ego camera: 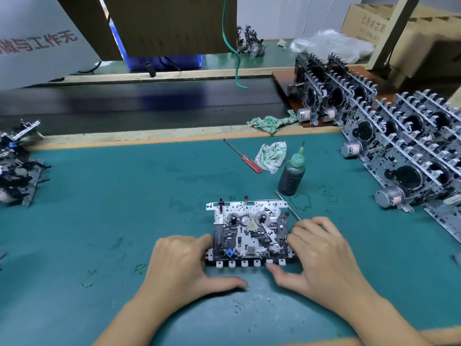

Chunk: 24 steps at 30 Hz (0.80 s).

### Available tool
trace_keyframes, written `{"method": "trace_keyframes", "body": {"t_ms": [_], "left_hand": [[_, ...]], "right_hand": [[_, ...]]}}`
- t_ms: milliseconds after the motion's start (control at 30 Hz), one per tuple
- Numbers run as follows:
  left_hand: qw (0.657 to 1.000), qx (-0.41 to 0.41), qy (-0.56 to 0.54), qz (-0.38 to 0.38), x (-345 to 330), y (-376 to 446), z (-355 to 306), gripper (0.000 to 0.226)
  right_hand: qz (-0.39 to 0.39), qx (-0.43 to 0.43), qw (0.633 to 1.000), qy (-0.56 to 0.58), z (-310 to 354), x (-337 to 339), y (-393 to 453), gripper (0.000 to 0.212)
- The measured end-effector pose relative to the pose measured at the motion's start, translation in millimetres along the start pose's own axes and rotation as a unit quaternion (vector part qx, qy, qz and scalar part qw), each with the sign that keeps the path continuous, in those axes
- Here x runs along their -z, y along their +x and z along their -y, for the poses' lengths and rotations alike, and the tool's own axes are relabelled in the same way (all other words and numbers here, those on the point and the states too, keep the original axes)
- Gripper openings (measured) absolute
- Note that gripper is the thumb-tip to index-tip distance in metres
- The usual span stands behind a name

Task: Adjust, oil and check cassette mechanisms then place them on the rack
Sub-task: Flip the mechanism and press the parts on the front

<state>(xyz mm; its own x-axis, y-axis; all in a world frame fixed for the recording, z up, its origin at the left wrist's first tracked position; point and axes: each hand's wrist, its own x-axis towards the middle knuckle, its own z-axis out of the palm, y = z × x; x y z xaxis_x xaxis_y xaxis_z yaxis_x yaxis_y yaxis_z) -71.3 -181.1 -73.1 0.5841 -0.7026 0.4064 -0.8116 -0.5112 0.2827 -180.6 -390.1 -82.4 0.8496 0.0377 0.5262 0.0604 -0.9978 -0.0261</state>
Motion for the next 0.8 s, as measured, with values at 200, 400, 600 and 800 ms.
{"method": "trace_keyframes", "body": {"t_ms": [200,400,600,800], "left_hand": [[0.999,-0.020,-0.018,0.040,-3,-6,2,0.068],[0.999,0.010,-0.042,0.024,0,-4,-1,0.059],[0.991,0.056,-0.098,-0.079,15,1,-9,0.056],[0.936,0.234,-0.241,-0.104,20,13,-19,0.071]], "right_hand": [[-0.024,-0.029,0.999,-0.016,4,0,0,0.057],[0.025,0.010,0.999,0.038,-3,2,1,0.048],[0.120,-0.117,0.928,0.332,-2,15,12,0.038],[0.138,-0.283,0.783,0.537,10,25,35,0.055]]}}
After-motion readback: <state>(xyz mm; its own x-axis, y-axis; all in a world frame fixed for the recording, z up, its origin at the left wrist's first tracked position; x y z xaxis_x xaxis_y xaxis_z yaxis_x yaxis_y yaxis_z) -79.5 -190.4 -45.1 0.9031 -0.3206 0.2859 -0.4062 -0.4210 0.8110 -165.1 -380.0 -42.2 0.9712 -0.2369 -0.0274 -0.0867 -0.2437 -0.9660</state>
